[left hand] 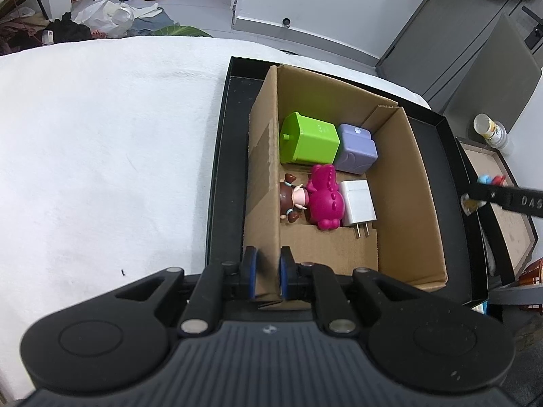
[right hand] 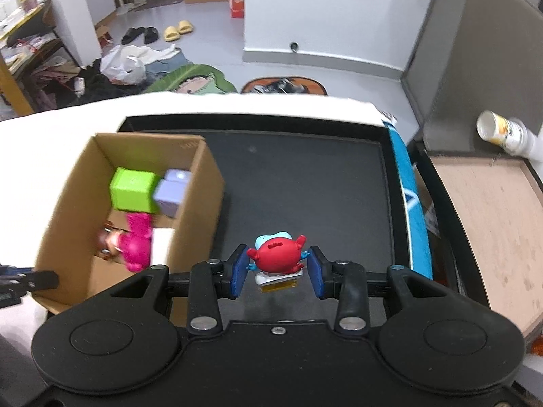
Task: Organize rigid objects
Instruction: 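Lift the red figurine with the right gripper and carry it over the box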
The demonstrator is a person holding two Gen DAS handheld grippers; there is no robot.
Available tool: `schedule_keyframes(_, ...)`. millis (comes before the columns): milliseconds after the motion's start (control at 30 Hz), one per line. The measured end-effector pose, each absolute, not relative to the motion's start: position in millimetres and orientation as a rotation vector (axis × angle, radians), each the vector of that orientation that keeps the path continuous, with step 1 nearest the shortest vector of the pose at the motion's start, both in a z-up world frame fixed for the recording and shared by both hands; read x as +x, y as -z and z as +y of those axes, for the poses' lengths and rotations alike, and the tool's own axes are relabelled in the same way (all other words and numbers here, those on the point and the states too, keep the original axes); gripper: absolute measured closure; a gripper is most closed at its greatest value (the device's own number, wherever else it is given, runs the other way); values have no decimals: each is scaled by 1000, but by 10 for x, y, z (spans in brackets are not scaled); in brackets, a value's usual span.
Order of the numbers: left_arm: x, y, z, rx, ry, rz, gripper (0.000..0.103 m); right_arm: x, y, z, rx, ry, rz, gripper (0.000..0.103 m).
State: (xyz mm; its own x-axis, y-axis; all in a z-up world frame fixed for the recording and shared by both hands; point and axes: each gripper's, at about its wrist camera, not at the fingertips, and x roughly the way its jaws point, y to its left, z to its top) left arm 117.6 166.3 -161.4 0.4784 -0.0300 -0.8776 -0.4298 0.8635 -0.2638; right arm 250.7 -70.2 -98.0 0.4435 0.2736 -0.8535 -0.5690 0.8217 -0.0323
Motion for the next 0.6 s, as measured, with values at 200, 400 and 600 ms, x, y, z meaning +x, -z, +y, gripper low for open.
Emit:
schedule_keyframes(200, 1175, 1614, 1668, -497, -256, 1053, 91, 2429, 782, -508, -343, -572, 942, 66)
schedule_keyframes(400, 1179, 1613, 1673, -503, -255, 1054, 90, 2347, 642, -301, -352, -612, 914, 66)
schedule_keyframes(600, 1171, 1618, 1676, -509, -253, 1051, 90, 2234, 582, -89, -361, -650, 903, 66)
